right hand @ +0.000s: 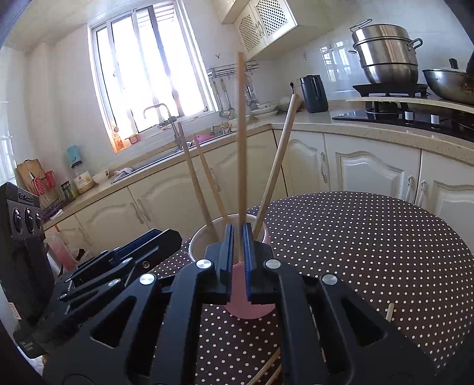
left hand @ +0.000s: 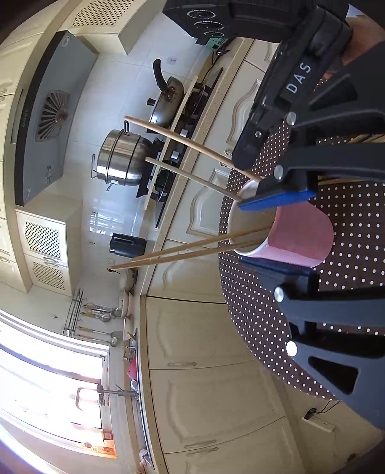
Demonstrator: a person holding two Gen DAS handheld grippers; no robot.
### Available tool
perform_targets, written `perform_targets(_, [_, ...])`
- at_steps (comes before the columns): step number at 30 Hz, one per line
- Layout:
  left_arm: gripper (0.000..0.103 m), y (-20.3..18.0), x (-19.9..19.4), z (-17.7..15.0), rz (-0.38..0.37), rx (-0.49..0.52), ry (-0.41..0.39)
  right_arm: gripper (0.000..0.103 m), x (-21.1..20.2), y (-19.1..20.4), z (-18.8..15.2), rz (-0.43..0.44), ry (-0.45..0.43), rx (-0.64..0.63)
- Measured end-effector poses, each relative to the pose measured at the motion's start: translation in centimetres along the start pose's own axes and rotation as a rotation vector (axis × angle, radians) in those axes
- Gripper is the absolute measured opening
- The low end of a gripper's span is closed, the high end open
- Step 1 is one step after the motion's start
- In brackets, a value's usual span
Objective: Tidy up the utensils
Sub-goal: 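Open the left gripper into the cup while the right gripper releases its chopstick, then move both open grippers back down to the chopstick pile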
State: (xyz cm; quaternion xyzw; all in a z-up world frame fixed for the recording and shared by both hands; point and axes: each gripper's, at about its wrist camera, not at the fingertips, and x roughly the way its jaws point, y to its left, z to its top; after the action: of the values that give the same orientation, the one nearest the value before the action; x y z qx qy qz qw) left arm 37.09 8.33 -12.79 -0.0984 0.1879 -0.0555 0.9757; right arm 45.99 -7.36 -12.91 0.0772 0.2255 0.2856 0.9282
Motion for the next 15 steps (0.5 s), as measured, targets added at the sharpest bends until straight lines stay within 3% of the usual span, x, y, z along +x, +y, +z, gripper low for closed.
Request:
perform_targets(7, [0.05,0.0,-1.8,0.2,0.009,-0.006,0.015,0.01,-1.6,0.2,0.3,-0.037,0.012,0.031])
perform_targets(15, [0.052,-1.2,-2.4,-0.1,-0.013,0.031,0.147,0.019,-4.3,0.2,0.3,-0.073,0.055,0.037])
